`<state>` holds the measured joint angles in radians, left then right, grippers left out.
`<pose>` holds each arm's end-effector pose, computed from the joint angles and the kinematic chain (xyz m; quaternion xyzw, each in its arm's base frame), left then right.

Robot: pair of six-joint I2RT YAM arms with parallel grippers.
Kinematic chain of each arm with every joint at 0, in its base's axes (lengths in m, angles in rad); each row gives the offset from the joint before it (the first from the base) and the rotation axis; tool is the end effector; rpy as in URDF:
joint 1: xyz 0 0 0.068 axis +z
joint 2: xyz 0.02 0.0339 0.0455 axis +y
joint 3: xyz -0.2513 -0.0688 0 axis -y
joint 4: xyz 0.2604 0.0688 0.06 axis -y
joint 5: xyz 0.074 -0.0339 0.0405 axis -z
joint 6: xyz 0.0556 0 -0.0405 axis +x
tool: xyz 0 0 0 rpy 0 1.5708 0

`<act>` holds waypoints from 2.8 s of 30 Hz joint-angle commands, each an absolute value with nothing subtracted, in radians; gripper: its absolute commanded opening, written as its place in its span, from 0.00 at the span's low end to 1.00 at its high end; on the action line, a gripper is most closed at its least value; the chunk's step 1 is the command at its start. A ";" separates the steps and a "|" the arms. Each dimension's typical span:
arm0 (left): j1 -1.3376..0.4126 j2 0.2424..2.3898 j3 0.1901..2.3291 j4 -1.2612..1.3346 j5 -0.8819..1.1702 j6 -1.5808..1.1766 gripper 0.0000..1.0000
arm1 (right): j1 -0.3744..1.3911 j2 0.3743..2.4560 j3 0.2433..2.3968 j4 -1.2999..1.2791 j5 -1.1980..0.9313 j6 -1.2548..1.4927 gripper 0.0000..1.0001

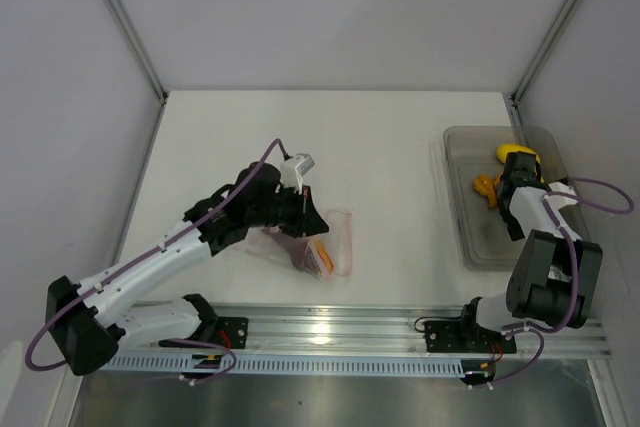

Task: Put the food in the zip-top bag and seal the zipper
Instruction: Pick up the fake fruit from the bin, then place the fake fruit in the zipper food storage bag.

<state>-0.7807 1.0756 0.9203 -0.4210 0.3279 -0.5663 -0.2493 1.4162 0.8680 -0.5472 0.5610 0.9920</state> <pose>0.1816 -0.2051 0.2846 0.1702 0.8538 -0.4057 0.2784 0.2740 -0.1003 0.1697 0.5962 0.7218 -0.1686 0.3085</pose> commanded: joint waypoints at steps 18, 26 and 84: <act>-0.782 1.178 1.002 -0.373 0.380 -0.543 0.01 | -0.322 1.651 0.976 -0.310 0.630 0.896 0.99; -0.781 1.189 1.000 -0.370 0.385 -0.541 0.01 | -0.331 1.697 0.986 -0.291 0.607 0.879 0.98; -0.781 1.022 1.068 -0.390 0.502 -0.750 0.00 | 0.144 0.744 0.948 -0.340 -0.522 0.490 0.00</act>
<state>-0.7803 1.0260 1.0309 -0.4610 0.4389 -0.6754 0.0597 0.7605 0.8860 -0.3588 -0.3676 0.5617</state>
